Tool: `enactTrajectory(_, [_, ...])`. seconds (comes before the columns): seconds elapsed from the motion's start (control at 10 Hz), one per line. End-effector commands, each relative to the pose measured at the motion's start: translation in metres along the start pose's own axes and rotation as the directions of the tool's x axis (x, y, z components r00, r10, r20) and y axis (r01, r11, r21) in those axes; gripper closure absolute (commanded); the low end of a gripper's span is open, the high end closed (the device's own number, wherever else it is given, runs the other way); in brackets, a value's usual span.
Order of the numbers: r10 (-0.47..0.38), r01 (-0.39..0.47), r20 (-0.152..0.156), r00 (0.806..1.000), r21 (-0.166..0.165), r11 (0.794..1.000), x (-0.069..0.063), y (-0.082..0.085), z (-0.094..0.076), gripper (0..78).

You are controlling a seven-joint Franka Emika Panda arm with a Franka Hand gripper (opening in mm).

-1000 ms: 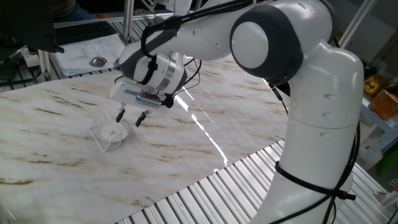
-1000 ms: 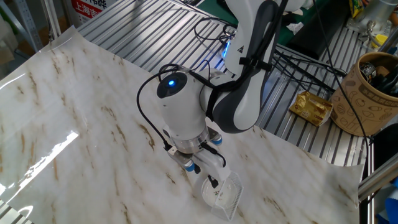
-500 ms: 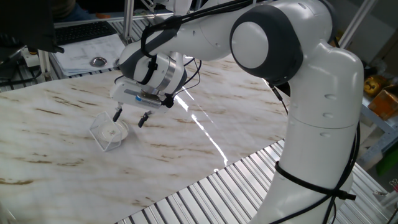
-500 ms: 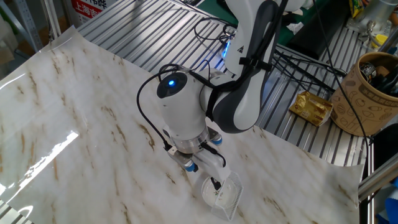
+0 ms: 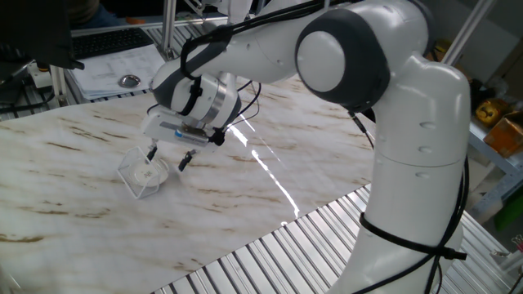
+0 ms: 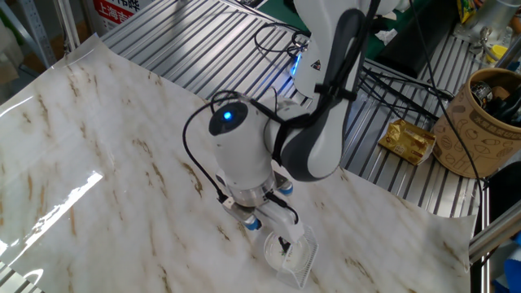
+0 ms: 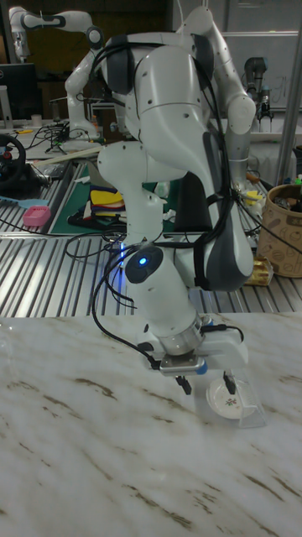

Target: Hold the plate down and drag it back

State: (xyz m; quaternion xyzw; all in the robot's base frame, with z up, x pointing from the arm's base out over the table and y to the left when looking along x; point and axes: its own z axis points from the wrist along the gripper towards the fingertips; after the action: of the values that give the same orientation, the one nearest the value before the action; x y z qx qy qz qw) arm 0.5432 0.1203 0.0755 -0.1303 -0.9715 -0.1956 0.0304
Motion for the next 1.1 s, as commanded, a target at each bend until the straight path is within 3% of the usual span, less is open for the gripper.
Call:
enactTrajectory(0.1, [-0.006,0.006,0.001,1.000,-0.005,1.000,0.0018,0.0045,0.0019,0.1])
enactTrajectory(0.4, [0.011,-0.011,0.005,1.000,-0.001,1.000,0.0117,0.0130,-0.0002,0.1])
enactTrajectory(1.0, [-0.007,0.007,0.021,1.000,0.005,1.000,0.0084,0.0118,0.0070,0.1])
enactTrajectory(1.1, [-0.005,0.005,0.024,1.000,0.009,1.000,0.0080,0.0116,0.0070,76.4])
